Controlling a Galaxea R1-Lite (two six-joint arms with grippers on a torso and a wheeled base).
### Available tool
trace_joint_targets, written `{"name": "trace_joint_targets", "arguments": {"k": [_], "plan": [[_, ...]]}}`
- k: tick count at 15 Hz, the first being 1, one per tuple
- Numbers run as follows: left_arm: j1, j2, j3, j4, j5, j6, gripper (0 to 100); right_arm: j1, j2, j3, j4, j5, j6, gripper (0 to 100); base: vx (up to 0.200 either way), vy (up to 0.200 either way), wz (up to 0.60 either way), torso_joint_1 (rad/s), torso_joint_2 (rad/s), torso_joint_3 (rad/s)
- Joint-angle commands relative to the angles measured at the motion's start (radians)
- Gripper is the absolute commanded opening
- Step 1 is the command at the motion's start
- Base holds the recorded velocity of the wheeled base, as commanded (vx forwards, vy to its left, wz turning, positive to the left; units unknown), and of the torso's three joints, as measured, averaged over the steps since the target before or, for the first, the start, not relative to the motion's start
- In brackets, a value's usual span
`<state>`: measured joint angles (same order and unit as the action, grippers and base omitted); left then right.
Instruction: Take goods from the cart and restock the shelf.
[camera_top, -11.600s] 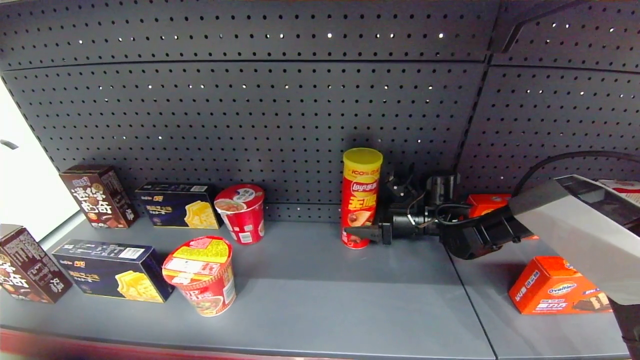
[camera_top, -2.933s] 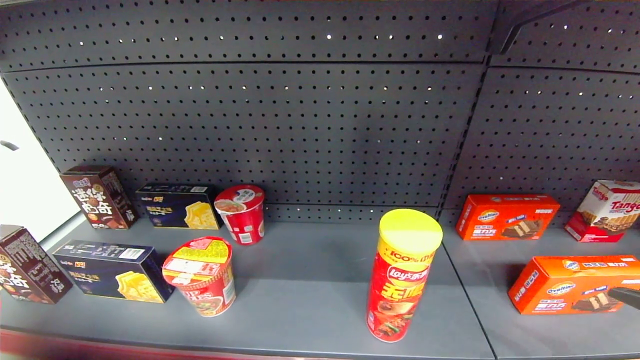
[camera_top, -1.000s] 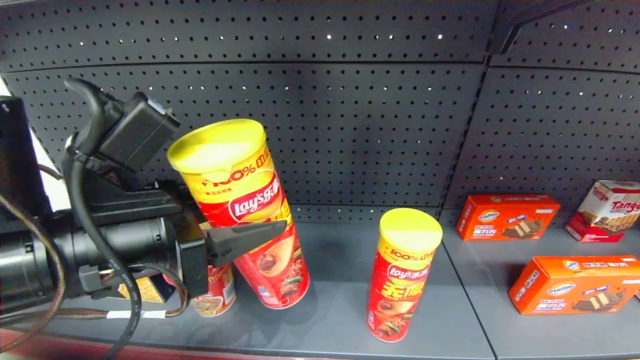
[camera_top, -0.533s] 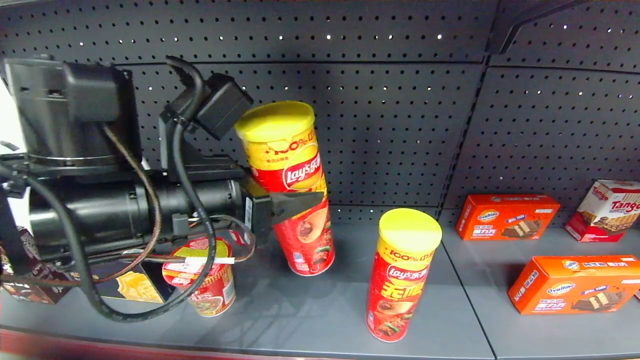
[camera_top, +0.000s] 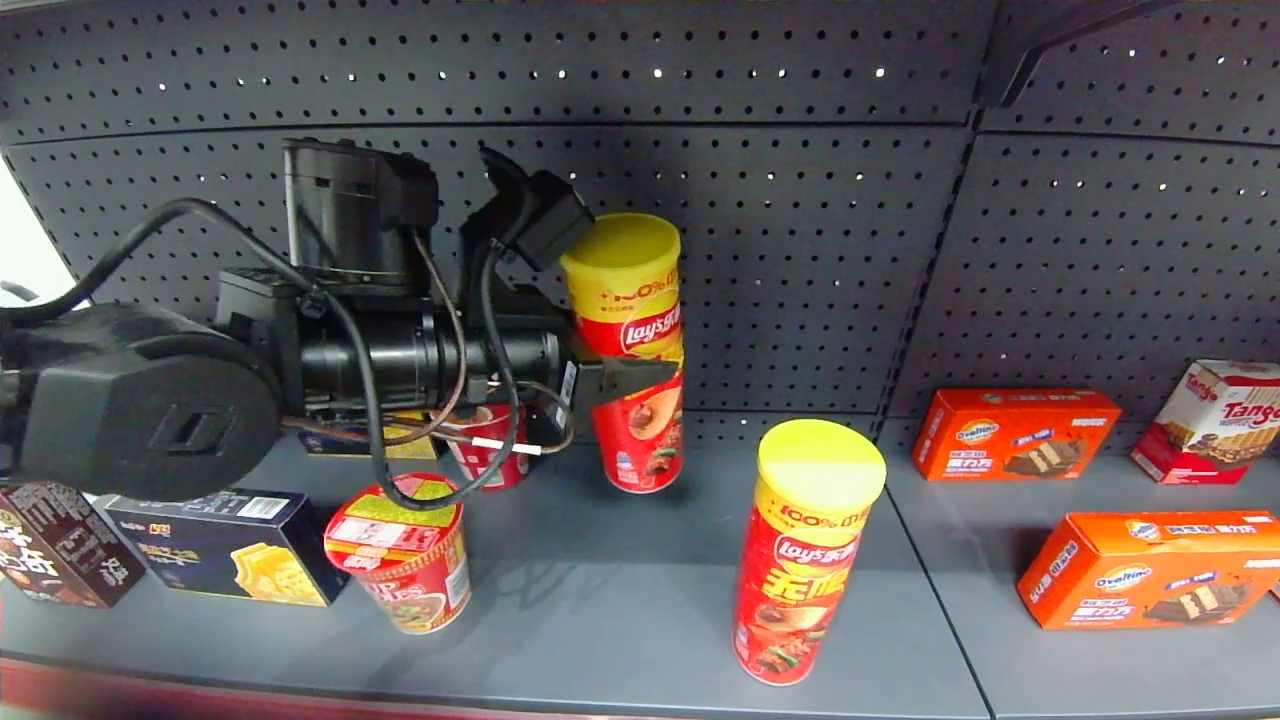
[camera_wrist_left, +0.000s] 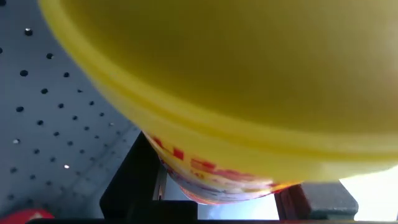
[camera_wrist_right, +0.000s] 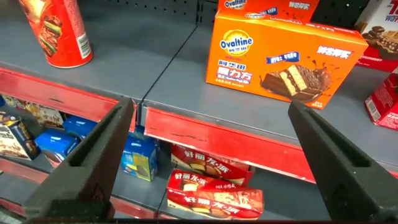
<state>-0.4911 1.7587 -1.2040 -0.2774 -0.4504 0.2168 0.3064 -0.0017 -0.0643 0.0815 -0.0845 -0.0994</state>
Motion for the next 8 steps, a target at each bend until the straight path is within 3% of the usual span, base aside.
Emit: {"name": "trace_joint_targets", "arguments": {"k": [1,2,3,8], "plan": [[0.022,0.093,-0.055,0.015,-0.057,0.021,0,0.0,0.002,0.0,0.0,0.002,-0.003,100,0.0,0.0,0.0,0.0,0.0,0.0],[0.022,0.094,-0.058,0.015,-0.068,0.019,0,0.0,0.002,0.0,0.0,0.002,-0.003,100,0.0,0.0,0.0,0.0,0.0,0.0],[0.022,0.113,-0.063,0.018,-0.132,0.019,0,0.0,0.002,0.0,0.0,0.002,-0.003,100,0.0,0.0,0.0,0.0,0.0,0.0],[0.009,0.183,-0.101,0.015,-0.148,0.03,0,0.0,0.002,0.0,0.0,0.003,-0.005,100,0.0,0.0,0.0,0.0,0.0,0.0]]}}
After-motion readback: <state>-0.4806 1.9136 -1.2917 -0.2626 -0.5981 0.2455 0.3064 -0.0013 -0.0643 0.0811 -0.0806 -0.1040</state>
